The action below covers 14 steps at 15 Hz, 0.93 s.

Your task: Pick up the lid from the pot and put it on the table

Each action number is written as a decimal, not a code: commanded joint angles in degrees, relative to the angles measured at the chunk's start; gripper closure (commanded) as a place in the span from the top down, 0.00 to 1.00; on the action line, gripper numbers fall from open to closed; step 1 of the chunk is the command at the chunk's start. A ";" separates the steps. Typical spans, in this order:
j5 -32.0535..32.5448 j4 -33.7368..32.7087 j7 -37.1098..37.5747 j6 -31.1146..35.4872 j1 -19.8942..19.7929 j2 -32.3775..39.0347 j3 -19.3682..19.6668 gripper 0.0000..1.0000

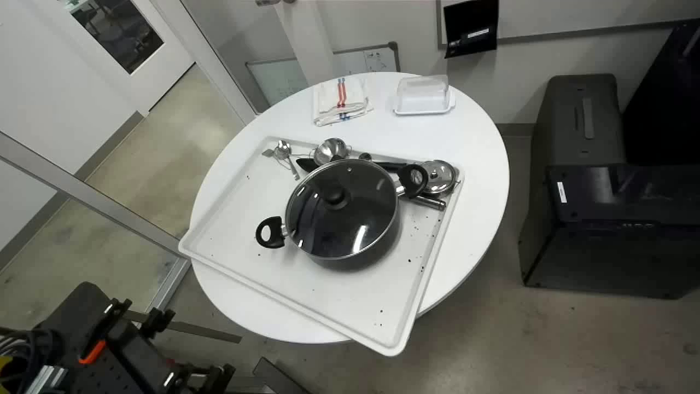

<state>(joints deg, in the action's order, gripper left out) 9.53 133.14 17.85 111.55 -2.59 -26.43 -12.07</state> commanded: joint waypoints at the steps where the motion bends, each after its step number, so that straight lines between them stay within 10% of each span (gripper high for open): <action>1: 0.57 -0.18 0.49 -0.27 1.35 0.16 1.12 1.00; 14: 1.10 -2.05 -0.71 -0.74 0.77 4.06 2.56 1.00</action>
<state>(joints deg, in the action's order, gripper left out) 9.58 133.11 17.83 111.50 -2.21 -25.55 -11.11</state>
